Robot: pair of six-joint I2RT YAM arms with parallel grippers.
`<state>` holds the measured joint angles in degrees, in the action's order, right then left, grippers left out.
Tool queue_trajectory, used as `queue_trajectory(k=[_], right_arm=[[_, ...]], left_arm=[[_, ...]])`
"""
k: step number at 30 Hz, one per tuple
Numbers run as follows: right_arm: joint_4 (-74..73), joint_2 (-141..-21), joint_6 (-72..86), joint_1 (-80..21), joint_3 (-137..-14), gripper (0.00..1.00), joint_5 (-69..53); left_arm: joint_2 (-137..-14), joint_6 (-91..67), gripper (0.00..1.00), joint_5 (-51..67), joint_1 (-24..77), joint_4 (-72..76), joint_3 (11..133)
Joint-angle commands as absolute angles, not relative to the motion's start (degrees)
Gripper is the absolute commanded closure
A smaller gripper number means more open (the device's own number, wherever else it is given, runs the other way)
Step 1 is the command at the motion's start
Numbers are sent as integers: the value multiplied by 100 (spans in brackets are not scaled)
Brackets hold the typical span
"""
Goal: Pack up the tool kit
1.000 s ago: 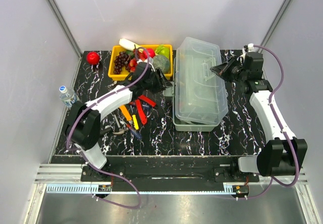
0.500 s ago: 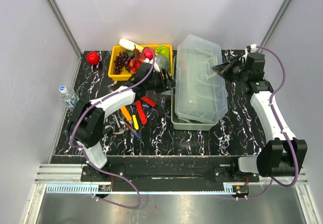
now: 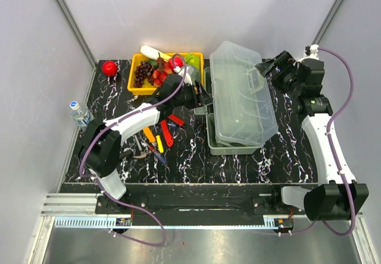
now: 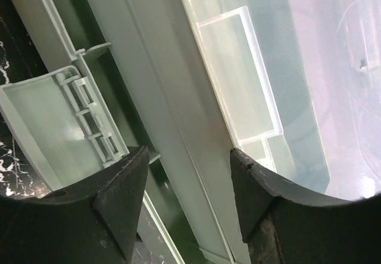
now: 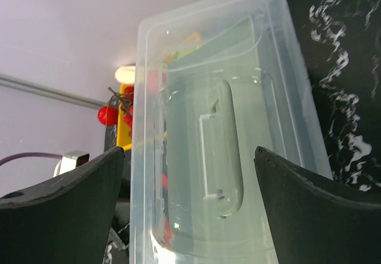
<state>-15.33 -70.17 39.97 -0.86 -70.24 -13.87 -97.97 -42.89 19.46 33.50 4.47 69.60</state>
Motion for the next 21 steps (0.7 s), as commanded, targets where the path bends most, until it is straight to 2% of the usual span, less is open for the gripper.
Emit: queue_trajectory(k=[1, 6, 10, 17, 21], right_arm=[[-2055, -6882, 3288, -97, -7628, 5, -809], [-2460, -6864, 2481, -97, -8041, 5, -834], [-2733, -6838, 1707, -184, -8358, 6, -1318], [-3479, -7057, 625, -1255, -8946, 2, -230], [-3787, -7259, 387, -1660, -9201, 1, 350]], left_arm=[[-9615, -4104, 38, 2408, 3498, 1064, 7268], [-9624, -4105, 35, 2452, 3516, 1151, 7339], [-9685, -4087, 34, 2513, 3533, 1160, 7453], [-9843, -4087, 32, 2645, 3603, 1178, 7585], [-9922, -3991, 27, 2646, 3665, 1108, 7725]])
